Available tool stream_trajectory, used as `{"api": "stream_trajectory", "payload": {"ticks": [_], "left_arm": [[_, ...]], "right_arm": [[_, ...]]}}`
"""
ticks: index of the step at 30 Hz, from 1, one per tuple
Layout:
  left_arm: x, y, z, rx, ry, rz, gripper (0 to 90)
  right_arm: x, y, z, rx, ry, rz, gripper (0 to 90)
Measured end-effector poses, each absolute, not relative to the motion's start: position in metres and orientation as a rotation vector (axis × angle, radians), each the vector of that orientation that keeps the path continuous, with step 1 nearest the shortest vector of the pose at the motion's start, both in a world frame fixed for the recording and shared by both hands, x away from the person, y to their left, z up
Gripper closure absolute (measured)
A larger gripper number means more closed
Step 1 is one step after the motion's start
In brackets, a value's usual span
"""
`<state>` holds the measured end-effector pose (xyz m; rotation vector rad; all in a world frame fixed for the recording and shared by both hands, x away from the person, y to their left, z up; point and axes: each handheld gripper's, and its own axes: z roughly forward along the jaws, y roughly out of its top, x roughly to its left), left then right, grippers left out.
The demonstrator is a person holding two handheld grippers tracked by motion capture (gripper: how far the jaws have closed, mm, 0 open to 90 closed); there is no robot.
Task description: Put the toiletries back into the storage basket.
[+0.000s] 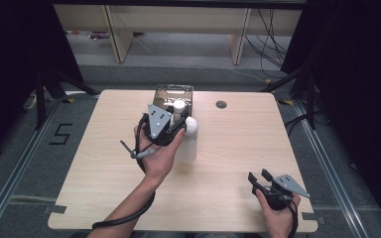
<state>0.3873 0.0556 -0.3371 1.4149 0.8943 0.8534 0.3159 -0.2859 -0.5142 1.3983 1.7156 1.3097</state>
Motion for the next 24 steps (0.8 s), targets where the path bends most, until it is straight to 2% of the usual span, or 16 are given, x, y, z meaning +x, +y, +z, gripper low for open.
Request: {"api": "stream_trajectory", "payload": {"ticks": [24], "left_arm": [[0.401, 0.071, -0.311, 1.367, 0.920, 0.882, 59.5]], "right_arm": [[0.316, -0.285, -0.514, 1.412, 1.725, 1.310, 43.6]]}}
